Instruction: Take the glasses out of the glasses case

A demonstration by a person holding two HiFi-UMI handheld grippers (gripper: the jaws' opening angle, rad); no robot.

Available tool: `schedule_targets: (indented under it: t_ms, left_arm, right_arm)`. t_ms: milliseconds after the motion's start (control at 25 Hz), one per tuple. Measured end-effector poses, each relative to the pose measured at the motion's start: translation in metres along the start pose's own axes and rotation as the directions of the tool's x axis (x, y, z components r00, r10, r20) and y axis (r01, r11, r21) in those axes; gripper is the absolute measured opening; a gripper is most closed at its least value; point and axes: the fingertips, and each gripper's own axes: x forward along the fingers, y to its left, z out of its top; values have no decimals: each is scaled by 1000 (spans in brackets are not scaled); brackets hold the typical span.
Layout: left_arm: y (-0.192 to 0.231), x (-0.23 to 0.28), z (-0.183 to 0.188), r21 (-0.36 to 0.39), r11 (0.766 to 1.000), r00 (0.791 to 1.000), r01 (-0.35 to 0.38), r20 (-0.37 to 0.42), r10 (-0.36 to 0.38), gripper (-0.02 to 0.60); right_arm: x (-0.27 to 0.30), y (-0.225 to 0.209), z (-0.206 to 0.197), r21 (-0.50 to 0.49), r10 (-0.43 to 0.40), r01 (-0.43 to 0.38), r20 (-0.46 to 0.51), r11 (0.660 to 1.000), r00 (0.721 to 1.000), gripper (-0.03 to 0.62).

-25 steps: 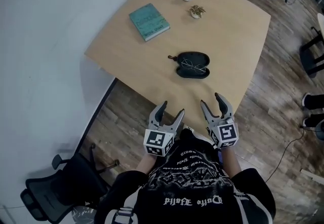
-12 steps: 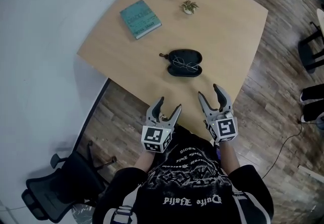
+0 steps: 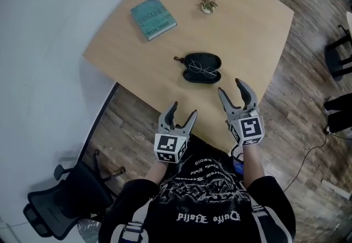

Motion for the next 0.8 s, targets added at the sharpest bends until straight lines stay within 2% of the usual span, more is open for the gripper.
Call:
schedule_targets:
  t_ms: [160, 400, 600, 800]
  left_arm:
    - [9, 3, 2, 4, 1000, 1000, 7, -6, -7, 304]
    - [30, 6, 8, 9, 1000, 1000, 7, -16, -7, 304]
    - [48, 7, 15, 15, 1000, 1000, -3, -16, 4, 304]
    - [66, 5, 17, 0, 1000, 1000, -11, -17, 11, 304]
  right_arm:
    - [24, 7, 3, -66, 57, -62, -66, 996, 996, 262]
    - [63, 13, 6, -162, 98, -124, -162, 979, 982, 266]
    - [94, 26, -17, -234, 150, -224, -297, 946, 943, 273]
    - [124, 31, -48, -289, 157, -297, -422, 910, 893, 273]
